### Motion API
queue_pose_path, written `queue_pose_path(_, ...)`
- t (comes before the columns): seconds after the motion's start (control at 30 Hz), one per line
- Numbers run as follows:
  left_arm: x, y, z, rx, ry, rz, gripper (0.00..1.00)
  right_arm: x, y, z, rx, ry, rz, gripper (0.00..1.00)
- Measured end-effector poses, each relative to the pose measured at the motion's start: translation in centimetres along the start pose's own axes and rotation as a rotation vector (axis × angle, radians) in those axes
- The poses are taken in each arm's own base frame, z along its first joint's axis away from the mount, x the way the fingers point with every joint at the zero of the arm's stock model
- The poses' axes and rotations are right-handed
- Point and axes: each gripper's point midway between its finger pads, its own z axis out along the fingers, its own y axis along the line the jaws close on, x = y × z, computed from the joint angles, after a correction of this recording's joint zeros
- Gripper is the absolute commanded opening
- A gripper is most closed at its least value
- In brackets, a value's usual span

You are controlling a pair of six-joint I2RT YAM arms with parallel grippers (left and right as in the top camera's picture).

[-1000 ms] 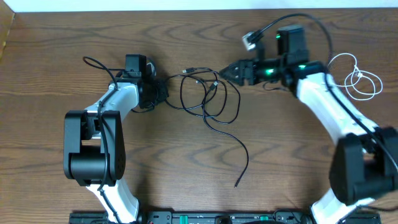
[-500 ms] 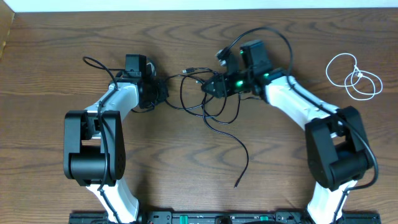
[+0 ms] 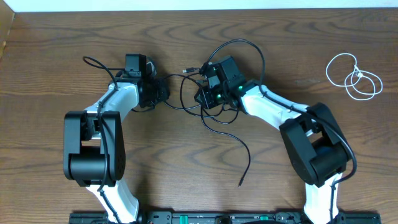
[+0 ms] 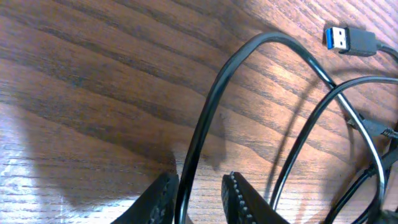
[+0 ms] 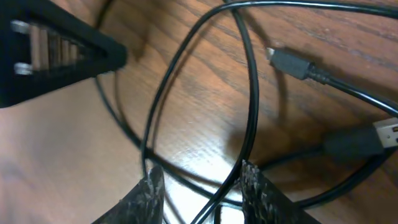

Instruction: Untangle cables

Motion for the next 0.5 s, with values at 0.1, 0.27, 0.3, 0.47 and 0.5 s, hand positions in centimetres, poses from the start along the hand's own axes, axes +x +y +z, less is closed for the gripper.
queue_pose_path(0.1,0.0,0.0,0.0,0.002,0.0,0.001,0.3,-0.1,-0.4,0.1,0.023,-0.009,0.0,0.4)
queue_pose_path(0.27,0.0,-0.1,0.0,0.004,0.0,0.001,0.31,-0.5,-1.4,0.1,0.082,-0.028,-0.002,0.5)
queue_pose_path(0.3,0.0,-0.1,0.0,0.003,0.0,0.001,0.31,-0.6,-1.6,0.0,0.09,-0.032,-0.003,0.5)
queue_pose_path(0.47,0.0,-0.1,0.0,0.004,-0.001,0.001,0.31,-0.7,-2.0,0.0,0.113,-0.038,0.008,0.42)
queue_pose_path(0.5,0.0,-0.1,0.0,0.004,0.0,0.001,0.31,-0.7,-2.0,0.0,0.115,-0.038,0.011,0.38)
